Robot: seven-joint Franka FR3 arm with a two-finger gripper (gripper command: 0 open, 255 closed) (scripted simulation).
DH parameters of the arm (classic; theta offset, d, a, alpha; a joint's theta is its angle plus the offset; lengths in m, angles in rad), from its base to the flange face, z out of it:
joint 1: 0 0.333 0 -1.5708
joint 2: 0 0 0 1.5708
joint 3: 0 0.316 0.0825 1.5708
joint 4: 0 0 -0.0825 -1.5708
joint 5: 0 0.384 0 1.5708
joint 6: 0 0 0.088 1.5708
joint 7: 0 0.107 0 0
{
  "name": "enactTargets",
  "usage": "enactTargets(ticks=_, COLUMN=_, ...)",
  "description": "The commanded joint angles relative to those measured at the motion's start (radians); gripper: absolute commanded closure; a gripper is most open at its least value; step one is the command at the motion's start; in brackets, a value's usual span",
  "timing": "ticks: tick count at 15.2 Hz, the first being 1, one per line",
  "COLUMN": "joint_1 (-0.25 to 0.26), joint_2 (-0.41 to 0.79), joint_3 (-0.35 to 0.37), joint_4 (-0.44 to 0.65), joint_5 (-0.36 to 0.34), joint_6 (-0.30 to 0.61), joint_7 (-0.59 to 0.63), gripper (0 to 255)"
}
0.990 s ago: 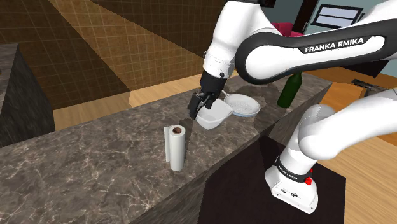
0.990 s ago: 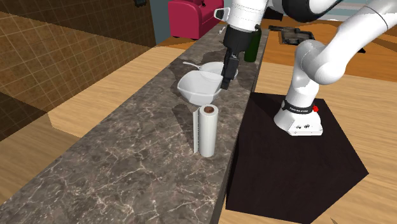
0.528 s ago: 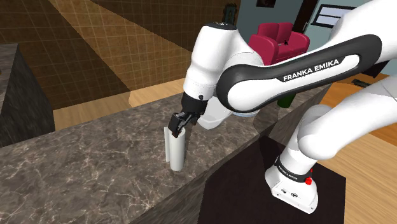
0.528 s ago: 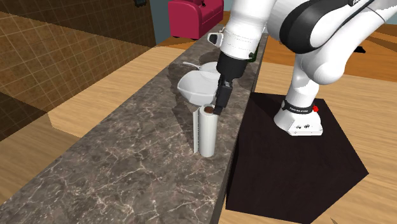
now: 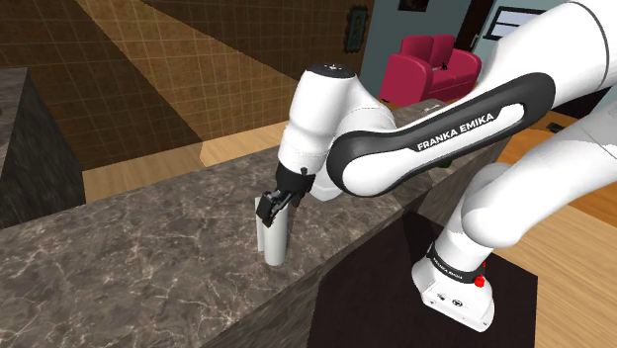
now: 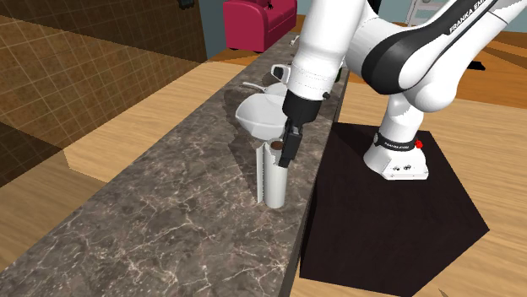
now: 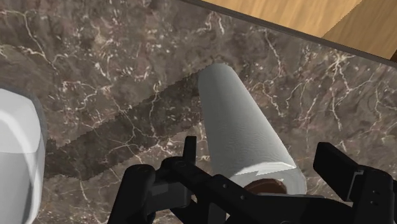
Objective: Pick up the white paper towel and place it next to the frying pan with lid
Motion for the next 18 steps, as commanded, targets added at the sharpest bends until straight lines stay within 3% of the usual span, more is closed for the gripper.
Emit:
enactTargets(ticks=1, joint_1=-0.002, joint_2=0.005, joint_3=0.003, joint_4=-0.001, joint_5=-0.002, joint_6=0.006, joint_7=0.002, gripper=0)
enactTargets(ticks=6, joint_1=-0.002, joint_2=0.005, joint_3=0.003, joint_4=-0.001, joint_5=-0.002, joint_6=0.006, joint_7=0.002, gripper=0)
enactTargets(ticks=7, joint_1=-0.002, joint_2=0.005, joint_3=0.003, joint_4=-0.001, joint_5=-0.002, joint_6=0.006, joint_7=0.002, gripper=255)
enactTargets(ticks=18, joint_1=0.002, joint_2=-0.012, joint_3=-0.008, joint_4=0.015, joint_5=0.001, joint_6=-0.026, joint_7=-0.002, gripper=255)
